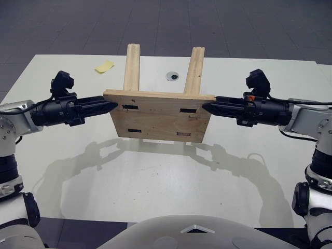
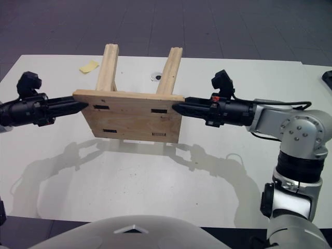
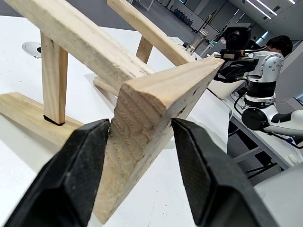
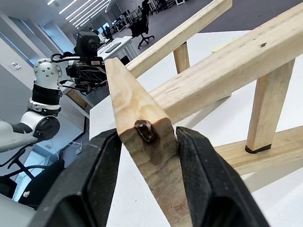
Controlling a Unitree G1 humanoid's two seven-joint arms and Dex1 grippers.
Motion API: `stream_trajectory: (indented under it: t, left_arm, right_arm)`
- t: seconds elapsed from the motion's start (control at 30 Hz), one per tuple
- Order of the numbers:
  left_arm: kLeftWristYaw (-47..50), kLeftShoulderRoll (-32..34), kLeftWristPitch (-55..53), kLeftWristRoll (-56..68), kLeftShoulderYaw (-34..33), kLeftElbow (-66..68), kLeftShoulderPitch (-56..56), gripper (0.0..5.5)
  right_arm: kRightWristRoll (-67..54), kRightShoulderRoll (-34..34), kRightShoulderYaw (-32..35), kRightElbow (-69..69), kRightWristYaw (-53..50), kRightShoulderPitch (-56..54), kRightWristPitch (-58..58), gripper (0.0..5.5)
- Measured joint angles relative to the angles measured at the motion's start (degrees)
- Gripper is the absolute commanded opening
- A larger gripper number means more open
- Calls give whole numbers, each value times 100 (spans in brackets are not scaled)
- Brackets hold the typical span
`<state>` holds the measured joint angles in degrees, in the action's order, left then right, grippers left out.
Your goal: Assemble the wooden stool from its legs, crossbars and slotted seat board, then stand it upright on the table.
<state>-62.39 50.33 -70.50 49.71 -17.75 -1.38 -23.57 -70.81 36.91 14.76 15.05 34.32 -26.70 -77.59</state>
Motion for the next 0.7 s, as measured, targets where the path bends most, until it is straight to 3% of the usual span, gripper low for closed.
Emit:
stream_trajectory:
  t: [0.23, 0.37, 0.47, 0.7]
  left_arm:
    - [580, -207, -1096, 165, -380, 351, -842, 222]
    - [1492, -573, -1581, 235, -648, 897, -1768, 214]
    - [2661, -1113, -1649, 230, -982, 1522, -2543, 211]
    - [5338, -2595, -1563, 146, -2467, 2541, -3486, 177]
  right_arm:
    - [-2178, 479, -233, -45, -1941, 82, 846, 176]
    - [-2960, 260, -317, -45, -2916, 81, 1600, 162]
    - [-3360, -510, -343, -8, -3947, 89, 2413, 151]
    - [-3799, -2756, -265, 303, -6771, -9, 4340, 132]
